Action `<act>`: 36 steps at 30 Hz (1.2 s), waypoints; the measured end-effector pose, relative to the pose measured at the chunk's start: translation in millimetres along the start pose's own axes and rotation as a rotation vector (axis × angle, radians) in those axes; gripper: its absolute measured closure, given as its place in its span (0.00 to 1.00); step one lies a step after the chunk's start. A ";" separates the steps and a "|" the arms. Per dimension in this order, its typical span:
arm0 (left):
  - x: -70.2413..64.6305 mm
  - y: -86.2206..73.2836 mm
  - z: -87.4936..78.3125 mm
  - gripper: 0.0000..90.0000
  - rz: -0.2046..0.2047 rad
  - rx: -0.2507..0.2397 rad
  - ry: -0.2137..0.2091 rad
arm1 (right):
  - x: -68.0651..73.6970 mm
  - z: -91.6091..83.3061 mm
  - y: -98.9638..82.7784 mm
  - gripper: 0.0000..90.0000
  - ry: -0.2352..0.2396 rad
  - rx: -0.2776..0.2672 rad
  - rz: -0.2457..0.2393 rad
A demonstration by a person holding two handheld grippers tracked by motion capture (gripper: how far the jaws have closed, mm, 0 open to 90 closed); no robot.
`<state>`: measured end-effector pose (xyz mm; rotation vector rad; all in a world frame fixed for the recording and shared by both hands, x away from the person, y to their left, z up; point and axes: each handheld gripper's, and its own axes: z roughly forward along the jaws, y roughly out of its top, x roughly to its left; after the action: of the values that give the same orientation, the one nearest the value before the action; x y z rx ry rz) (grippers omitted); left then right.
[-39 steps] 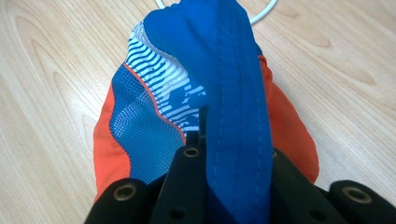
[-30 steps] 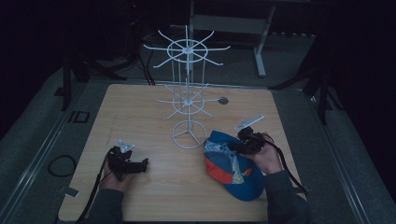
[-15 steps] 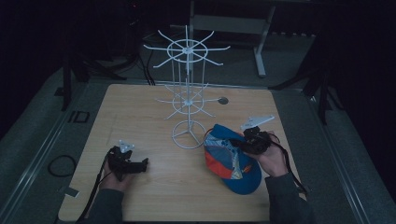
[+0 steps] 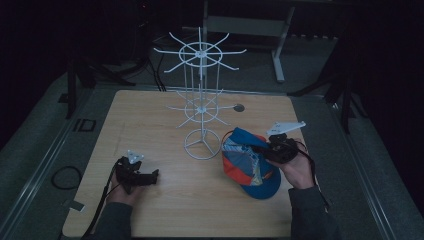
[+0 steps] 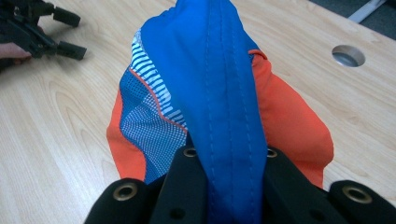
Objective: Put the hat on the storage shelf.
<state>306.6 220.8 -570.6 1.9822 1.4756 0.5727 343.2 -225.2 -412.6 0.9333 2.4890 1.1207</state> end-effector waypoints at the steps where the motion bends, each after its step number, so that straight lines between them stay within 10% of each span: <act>1: 0.1 0.0 0.0 0.00 0.001 0.001 0.000 | -0.8 -1.7 0.2 0.98 -0.002 -0.008 0.002; 36: 0.2 0.1 -0.1 0.00 0.002 0.001 0.000 | -10.5 -52.4 -0.7 0.98 0.039 -0.162 0.038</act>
<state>306.7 221.0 -570.5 1.9853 1.4744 0.5730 326.5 -262.7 -378.2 0.9246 2.3768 1.3424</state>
